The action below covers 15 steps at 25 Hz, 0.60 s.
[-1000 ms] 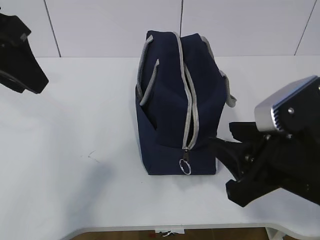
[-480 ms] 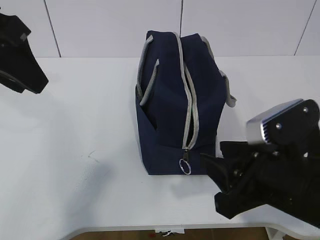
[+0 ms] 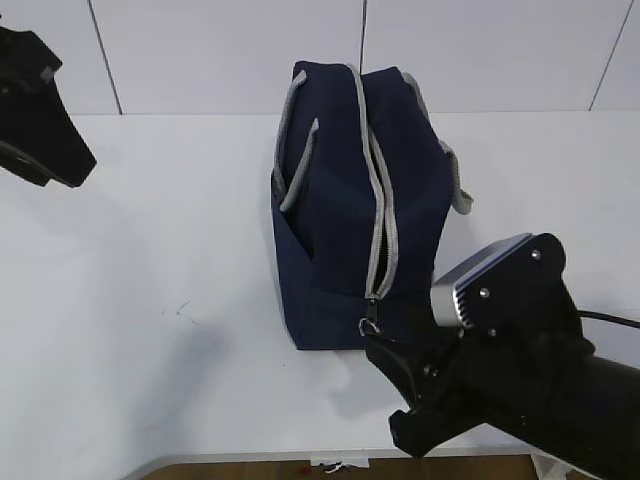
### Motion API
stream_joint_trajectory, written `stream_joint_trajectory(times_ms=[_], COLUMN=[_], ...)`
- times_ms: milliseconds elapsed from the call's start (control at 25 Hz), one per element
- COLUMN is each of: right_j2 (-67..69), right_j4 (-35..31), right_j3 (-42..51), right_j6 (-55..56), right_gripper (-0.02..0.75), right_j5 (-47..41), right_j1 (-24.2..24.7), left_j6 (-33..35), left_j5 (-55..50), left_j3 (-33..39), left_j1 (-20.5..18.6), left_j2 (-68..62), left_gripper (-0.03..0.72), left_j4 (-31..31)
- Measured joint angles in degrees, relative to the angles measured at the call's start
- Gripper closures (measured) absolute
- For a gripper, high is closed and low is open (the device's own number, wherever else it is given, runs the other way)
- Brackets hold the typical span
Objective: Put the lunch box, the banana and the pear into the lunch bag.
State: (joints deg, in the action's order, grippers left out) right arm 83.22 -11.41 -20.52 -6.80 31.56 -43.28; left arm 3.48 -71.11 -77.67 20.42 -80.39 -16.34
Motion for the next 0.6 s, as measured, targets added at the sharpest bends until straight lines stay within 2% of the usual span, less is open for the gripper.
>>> stream_joint_trajectory(times_ms=[440, 600], right_j2=[8.4, 11.7], right_j4=[0.0, -2.8], right_j3=[0.0, 0.0], right_j6=[0.5, 1.7], right_gripper=[0.362, 0.362], right_j5=[6.0, 11.0], right_j1=[0.0, 0.0], left_j6=[0.0, 0.0], left_j5=[0.0, 0.0], left_j3=[0.0, 0.0], left_j1=[0.0, 0.0], left_j2=[0.0, 0.0], left_gripper=[0.421, 0.421], left_j4=[0.0, 0.0])
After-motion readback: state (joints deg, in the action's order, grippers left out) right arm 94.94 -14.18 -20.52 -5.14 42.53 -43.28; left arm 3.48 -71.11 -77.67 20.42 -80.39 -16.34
